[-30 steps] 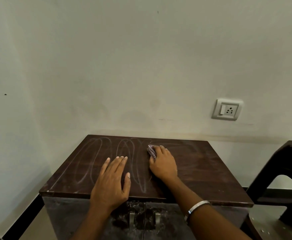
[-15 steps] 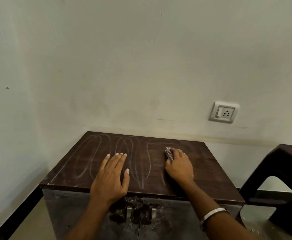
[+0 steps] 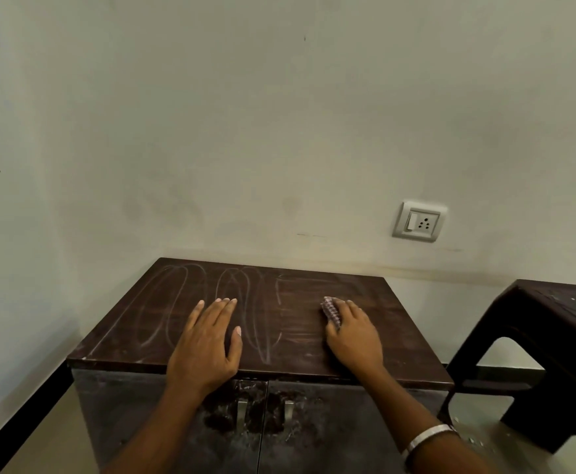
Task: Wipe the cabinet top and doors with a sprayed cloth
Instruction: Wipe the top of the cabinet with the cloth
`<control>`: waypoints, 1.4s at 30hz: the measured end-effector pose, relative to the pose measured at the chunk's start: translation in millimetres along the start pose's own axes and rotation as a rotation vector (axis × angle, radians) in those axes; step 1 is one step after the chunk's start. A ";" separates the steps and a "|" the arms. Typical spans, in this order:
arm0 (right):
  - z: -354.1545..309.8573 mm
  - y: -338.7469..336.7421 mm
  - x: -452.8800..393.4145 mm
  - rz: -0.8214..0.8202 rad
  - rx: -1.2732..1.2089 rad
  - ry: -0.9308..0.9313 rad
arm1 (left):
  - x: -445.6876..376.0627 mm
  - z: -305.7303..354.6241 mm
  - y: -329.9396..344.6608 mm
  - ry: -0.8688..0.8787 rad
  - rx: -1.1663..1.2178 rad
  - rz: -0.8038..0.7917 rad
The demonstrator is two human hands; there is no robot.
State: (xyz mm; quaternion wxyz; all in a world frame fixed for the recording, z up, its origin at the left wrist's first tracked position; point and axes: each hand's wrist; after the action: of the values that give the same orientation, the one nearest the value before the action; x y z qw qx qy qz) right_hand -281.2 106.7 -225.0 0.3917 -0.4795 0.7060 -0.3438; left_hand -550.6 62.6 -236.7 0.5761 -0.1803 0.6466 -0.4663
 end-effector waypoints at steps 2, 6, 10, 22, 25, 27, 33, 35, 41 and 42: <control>20.1 -13.1 -3.8 0.025 0.007 0.088 | 0.5 0.1 -0.2 0.001 -0.004 -0.004; 33.3 -25.8 -4.5 0.021 0.024 0.167 | -0.6 0.5 -0.3 0.002 -0.008 -0.003; 12.4 -20.6 9.2 0.019 0.028 0.118 | -0.4 0.6 0.6 0.000 -0.010 -0.008; -51.8 14.6 62.8 -0.084 -0.048 -0.159 | 0.3 2.9 -1.3 -0.022 -0.003 -0.015; -32.1 4.6 59.8 -0.081 -0.036 -0.132 | -0.3 2.3 -1.3 -0.023 -0.002 -0.022; -12.4 -6.1 56.1 -0.048 -0.024 -0.089 | -0.6 2.3 -1.3 -0.021 -0.008 -0.025; 54.9 -48.5 45.4 0.063 0.038 0.076 | -0.1 1.7 -1.4 -0.022 0.013 -0.016; 74.6 -59.9 40.7 0.076 0.022 0.117 | -0.1 2.0 -1.6 -0.022 0.015 -0.017; 91.7 -71.3 24.2 0.057 -0.016 0.272 | -0.1 3.7 -4.3 -0.016 0.000 -0.012; 89.8 -69.8 22.7 0.054 -0.008 0.276 | -0.3 4.0 -4.4 -0.014 -0.005 -0.010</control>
State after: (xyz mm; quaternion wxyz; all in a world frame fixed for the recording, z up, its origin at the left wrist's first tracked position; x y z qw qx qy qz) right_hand -178.8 54.1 -210.9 0.2983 -0.4100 0.7672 -0.3928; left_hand -548.2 59.1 -232.6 0.5777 -0.1884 0.6429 -0.4663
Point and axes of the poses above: each hand's wrist, its own x-axis away from the middle knuckle, its own y-axis out of the palm, z = x × y, and after that the axes turned 9 degrees about y, right-handed
